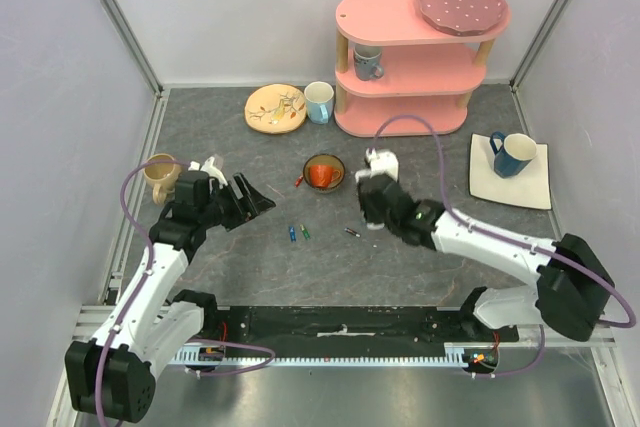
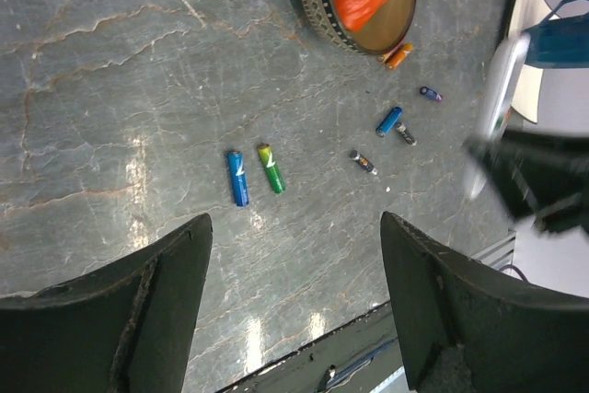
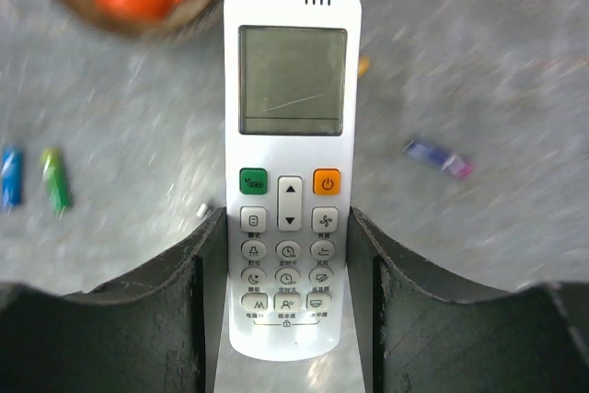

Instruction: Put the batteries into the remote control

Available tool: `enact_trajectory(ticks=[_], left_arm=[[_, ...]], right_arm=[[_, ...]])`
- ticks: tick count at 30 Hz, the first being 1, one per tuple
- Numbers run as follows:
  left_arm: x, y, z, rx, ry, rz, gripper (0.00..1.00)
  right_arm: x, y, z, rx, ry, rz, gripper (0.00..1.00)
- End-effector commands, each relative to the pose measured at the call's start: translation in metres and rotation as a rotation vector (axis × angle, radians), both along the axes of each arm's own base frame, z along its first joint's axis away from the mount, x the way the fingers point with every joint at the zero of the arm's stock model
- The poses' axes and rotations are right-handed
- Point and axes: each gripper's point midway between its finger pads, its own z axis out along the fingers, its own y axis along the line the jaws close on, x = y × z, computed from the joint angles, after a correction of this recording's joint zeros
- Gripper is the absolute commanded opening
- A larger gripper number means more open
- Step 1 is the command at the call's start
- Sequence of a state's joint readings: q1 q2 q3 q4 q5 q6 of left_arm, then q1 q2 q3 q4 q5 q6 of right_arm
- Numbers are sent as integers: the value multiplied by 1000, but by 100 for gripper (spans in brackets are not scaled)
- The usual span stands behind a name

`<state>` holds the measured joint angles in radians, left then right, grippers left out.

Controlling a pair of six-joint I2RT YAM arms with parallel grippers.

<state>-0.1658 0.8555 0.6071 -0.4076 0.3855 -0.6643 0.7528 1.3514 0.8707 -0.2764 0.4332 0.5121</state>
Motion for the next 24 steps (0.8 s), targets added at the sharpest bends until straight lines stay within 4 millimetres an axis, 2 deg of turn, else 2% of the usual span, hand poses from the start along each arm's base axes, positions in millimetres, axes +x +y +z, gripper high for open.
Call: enact_trajectory(ticks=[1, 2, 3, 5, 6, 9, 10, 11, 14, 19, 24], left_arm=[[3, 2, 0, -22, -11, 49, 79], [2, 2, -3, -23, -2, 53, 79], [1, 2, -3, -26, -5, 54, 78], [-1, 3, -6, -29, 4, 65, 78], [-2, 3, -5, -32, -2, 65, 77], [-3, 4, -5, -36, -11, 78, 77], [-4, 5, -7, -36, -5, 84, 76], [-5, 5, -8, -36, -6, 86, 76], [-8, 7, -11, -32, -5, 95, 76], [-13, 8, -18, -33, 9, 98, 76], [-16, 9, -17, -31, 3, 103, 75]], right_arm=[[-62, 9, -37, 21, 71, -49, 28], [-69, 9, -37, 27, 61, -63, 28], [-83, 18, -40, 46, 64, -54, 27], [-93, 20, -39, 45, 50, -66, 25], [-104, 30, -39, 64, 52, -51, 24], [-121, 46, -43, 48, 55, -12, 24], [-126, 50, -50, 32, 67, -12, 24], [-134, 62, -48, 39, 65, 18, 24], [-144, 80, -53, 20, 61, 47, 24], [-149, 101, -72, 0, 101, 63, 26], [-143, 113, -69, 14, 95, 50, 28]])
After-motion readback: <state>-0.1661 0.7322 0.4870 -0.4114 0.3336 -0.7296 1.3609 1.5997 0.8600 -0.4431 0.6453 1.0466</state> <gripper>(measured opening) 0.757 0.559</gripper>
